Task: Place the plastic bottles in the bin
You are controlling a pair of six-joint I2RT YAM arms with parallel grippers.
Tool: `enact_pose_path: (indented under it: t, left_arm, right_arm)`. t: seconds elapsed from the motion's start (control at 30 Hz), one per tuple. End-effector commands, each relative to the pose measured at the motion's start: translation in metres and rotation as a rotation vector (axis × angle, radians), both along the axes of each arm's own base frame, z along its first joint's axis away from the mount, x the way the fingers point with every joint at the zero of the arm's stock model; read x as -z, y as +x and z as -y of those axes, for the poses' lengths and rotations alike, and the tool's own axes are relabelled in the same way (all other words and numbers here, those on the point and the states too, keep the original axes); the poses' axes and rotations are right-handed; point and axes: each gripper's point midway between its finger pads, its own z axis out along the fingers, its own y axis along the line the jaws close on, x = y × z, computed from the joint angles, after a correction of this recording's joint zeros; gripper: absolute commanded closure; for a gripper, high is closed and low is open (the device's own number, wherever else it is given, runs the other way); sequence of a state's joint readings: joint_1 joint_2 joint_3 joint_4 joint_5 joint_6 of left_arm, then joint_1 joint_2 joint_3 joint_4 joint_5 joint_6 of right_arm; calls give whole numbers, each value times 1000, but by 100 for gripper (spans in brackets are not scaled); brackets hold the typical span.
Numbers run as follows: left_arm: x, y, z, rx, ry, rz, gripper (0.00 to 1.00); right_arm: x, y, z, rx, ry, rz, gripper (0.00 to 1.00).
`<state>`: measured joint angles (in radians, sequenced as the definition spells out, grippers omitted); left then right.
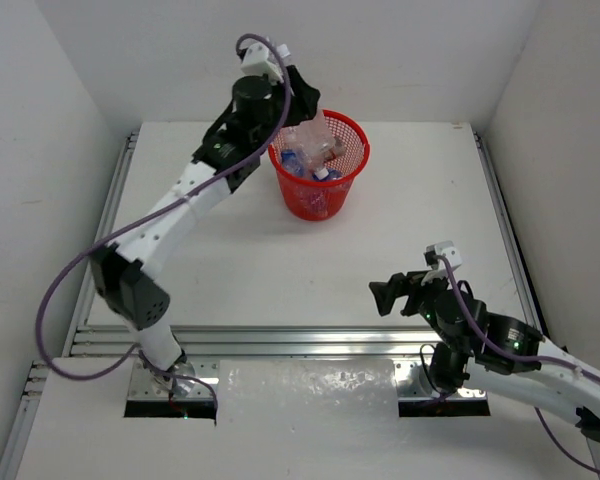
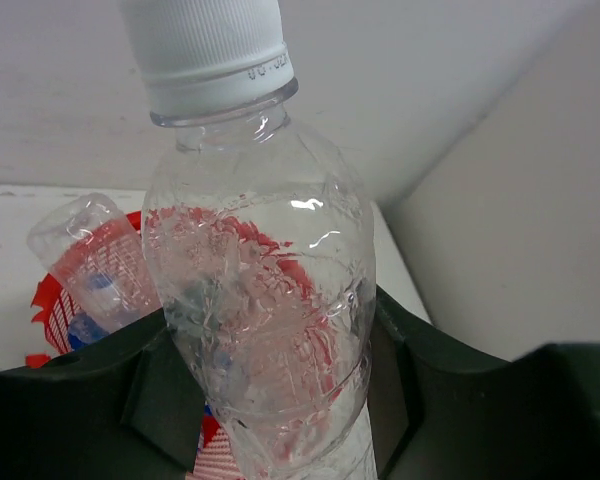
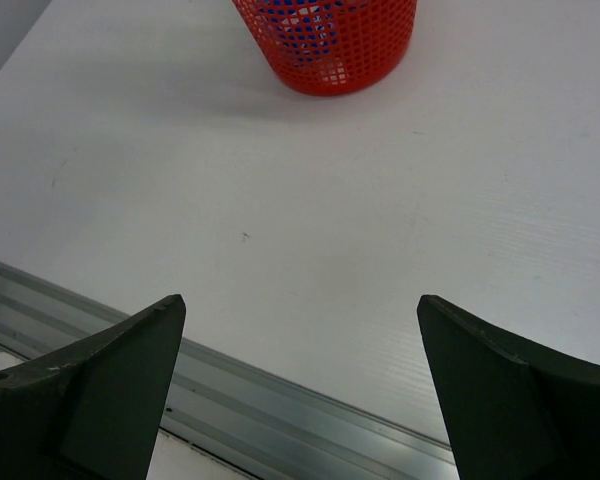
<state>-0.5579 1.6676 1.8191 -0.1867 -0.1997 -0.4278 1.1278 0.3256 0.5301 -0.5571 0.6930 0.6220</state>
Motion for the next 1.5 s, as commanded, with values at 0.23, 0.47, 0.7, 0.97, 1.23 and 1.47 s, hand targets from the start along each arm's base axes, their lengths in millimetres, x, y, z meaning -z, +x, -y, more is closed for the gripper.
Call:
enact_pose_path:
  t: [0.23, 0.47, 0.7, 0.97, 1.23, 1.47]
  left_arm:
    - [47, 57, 7, -219, 8, -28, 67]
    - [31, 30, 5, -153, -26, -30, 8]
    - [15, 4, -10, -148, -23, -55, 0]
    - [52, -101, -111, -302, 117, -203, 0]
    - [150, -206, -205, -428, 241, -315, 0]
    - [159, -232, -233, -460, 199, -186, 0]
  right_arm:
    - [-12, -3, 13, 36, 23, -6, 1]
    - [-17, -1, 9, 30, 11, -1, 1]
    - [-20, 0, 7, 29, -28, -17, 1]
    - [-29, -10, 42, 103, -150, -95, 1]
    - [-38, -14, 61, 126, -300, -139, 1]
    - [-21, -14, 68, 135, -301, -118, 1]
